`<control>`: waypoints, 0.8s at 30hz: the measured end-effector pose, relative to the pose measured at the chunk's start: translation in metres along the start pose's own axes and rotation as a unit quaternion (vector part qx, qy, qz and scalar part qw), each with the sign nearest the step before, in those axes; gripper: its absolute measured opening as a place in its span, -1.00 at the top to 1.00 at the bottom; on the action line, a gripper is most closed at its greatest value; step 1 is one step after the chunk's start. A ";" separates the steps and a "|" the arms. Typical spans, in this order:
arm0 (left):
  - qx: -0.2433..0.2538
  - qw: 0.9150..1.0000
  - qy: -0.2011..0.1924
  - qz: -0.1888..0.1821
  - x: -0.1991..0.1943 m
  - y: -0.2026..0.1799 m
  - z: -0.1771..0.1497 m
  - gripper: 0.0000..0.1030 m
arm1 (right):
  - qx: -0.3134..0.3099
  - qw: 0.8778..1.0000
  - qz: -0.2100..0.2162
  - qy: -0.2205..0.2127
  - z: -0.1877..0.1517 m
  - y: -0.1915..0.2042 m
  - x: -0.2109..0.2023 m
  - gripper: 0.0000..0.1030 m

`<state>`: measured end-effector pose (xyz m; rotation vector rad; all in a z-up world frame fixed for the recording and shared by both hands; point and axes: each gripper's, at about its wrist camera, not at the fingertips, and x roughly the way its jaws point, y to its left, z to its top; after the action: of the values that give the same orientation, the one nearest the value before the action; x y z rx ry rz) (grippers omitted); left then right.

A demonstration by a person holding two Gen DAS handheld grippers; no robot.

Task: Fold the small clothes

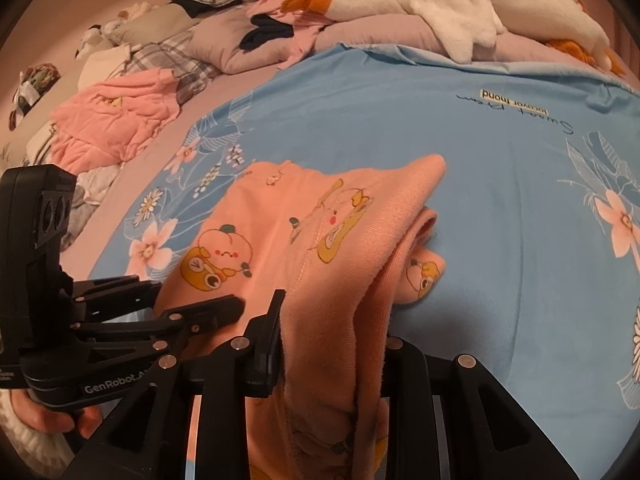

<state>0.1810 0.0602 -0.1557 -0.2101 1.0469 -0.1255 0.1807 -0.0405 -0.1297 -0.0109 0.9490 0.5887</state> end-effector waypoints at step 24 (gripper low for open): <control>-0.007 1.000 -0.003 0.028 -0.004 0.005 -0.003 -0.13 | 0.035 0.999 0.006 0.006 -0.005 -0.016 -0.007 0.37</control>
<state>0.1764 0.0659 -0.1551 -0.1937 1.0470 -0.0673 0.1817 -0.0587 -0.1310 0.0545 0.9816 0.5676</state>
